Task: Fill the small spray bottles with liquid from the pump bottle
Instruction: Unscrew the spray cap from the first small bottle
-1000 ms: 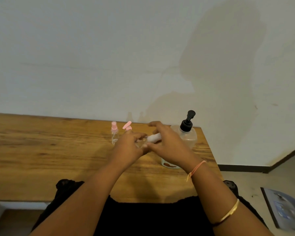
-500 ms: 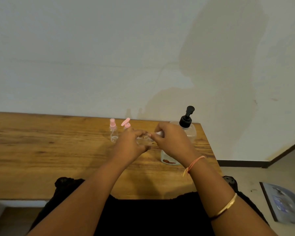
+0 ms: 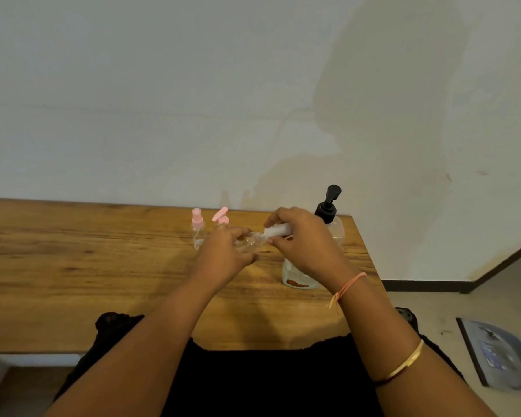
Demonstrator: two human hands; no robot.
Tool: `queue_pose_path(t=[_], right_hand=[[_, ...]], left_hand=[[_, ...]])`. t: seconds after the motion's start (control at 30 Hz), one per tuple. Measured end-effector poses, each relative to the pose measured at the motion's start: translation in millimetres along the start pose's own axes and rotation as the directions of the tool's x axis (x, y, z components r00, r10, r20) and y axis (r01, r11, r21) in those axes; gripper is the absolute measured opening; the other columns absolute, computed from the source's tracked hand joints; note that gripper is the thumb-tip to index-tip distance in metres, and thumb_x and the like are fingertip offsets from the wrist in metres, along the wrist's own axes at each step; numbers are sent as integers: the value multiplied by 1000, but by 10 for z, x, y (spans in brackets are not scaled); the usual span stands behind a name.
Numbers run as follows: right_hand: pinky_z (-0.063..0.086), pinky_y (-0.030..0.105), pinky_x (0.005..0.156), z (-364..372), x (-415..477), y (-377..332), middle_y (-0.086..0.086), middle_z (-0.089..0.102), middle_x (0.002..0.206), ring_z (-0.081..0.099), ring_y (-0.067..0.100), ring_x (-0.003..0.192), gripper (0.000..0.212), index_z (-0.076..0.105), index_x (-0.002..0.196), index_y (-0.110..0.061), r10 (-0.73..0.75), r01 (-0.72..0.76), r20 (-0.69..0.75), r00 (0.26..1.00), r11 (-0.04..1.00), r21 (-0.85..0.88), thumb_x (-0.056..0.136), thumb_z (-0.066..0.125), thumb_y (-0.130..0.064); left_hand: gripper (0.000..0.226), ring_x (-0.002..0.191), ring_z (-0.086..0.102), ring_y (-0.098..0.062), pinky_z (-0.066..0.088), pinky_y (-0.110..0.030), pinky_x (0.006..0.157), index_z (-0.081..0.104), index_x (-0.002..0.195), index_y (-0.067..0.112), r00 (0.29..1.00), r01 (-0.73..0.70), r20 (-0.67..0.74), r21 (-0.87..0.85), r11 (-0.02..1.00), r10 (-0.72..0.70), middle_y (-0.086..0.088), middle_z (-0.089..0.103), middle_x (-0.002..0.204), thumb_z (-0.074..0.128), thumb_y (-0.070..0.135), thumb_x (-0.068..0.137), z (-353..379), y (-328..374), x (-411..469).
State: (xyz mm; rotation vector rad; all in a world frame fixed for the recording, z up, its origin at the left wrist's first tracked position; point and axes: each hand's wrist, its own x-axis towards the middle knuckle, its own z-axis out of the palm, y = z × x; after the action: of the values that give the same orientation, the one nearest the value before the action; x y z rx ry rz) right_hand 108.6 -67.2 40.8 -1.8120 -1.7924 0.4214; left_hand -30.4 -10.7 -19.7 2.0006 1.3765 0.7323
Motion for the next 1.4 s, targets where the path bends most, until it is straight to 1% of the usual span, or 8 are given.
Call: queue_pose_path(t=[0.07, 0.17, 0.33, 0.5, 0.6, 0.77, 1.07, 1.4], right_hand=[[46, 20, 75, -58, -13, 14, -2, 63, 102, 57, 10, 89, 19, 66, 102, -17, 26, -23, -38, 999, 998, 65, 83, 67, -12], [44, 8, 63, -117, -60, 24, -8, 62, 90, 55, 1, 75, 17, 65, 97, -18, 73, -61, -74, 995, 986, 155, 82, 68, -11], [44, 7, 58, -259, -175, 35, -14, 59, 83, 56, 3, 75, 15, 62, 92, -23, 131, -95, -158, 979, 972, 216, 83, 67, -12], [44, 8, 61, -415, -298, 21, -5, 63, 91, 58, 6, 78, 14, 64, 99, -16, 128, -85, -287, 949, 984, 157, 85, 65, -13], [44, 13, 61, -390, -358, -10, -2, 64, 89, 59, 11, 79, 12, 63, 98, -16, 107, -91, -319, 942, 994, 63, 85, 65, -16], [47, 30, 65, 27, -344, -55, 0, 53, 78, 56, 20, 76, 10, 53, 93, -11, 124, -150, -195, 973, 980, -127, 92, 53, -21], [49, 38, 75, 919, -179, 316, 12, 65, 103, 63, 31, 93, 23, 46, 116, -9, 234, -215, 24, 972, 923, -318, 94, 46, -17], [48, 37, 75, 1222, -206, 584, 12, 65, 105, 63, 32, 98, 19, 49, 108, -9, 395, -377, 40, 918, 897, -230, 96, 43, -22]], left_hand=[[42, 92, 57, -17, 50, -33, 80, 65, 110, 16, 1000, 20, -22, 3, 1000, -19, -2, 61, 105, 78, 26, 71, -17, -10, 6], [38, 90, 57, -17, 47, -30, 76, 66, 105, 14, 996, 44, -75, 27, 999, -42, -3, 62, 103, 77, 27, 71, -15, -31, 16], [42, 92, 55, -17, 44, -27, 76, 64, 107, 12, 992, 115, -56, 77, 990, -110, -4, 61, 108, 78, 26, 71, -26, -51, 28], [43, 89, 51, -16, 40, -27, 74, 61, 113, 10, 983, 183, -16, 146, 972, -183, -5, 62, 111, 75, 24, 76, -61, -59, 2], [44, 98, 55, -20, 40, -26, 75, 59, 116, 10, 973, 229, -18, 156, 961, -229, -6, 62, 115, 73, 24, 77, -92, -61, -15], [39, 91, 53, -20, 46, -32, 79, 59, 115, 9, 969, 244, -68, 78, 967, -239, -7, 63, 110, 64, 33, 85, -138, -30, -43], [45, 98, 51, -16, 39, -28, 80, 59, 116, 12, 973, 228, 5, -195, 954, -232, 0, 54, 105, 76, 18, 74, -140, 38, -73], [47, 100, 52, -14, 41, -26, 81, 58, 117, 10, 979, 197, 9, -254, 947, -202, -4, 58, 114, 76, 17, 74, -89, 15, -47]])
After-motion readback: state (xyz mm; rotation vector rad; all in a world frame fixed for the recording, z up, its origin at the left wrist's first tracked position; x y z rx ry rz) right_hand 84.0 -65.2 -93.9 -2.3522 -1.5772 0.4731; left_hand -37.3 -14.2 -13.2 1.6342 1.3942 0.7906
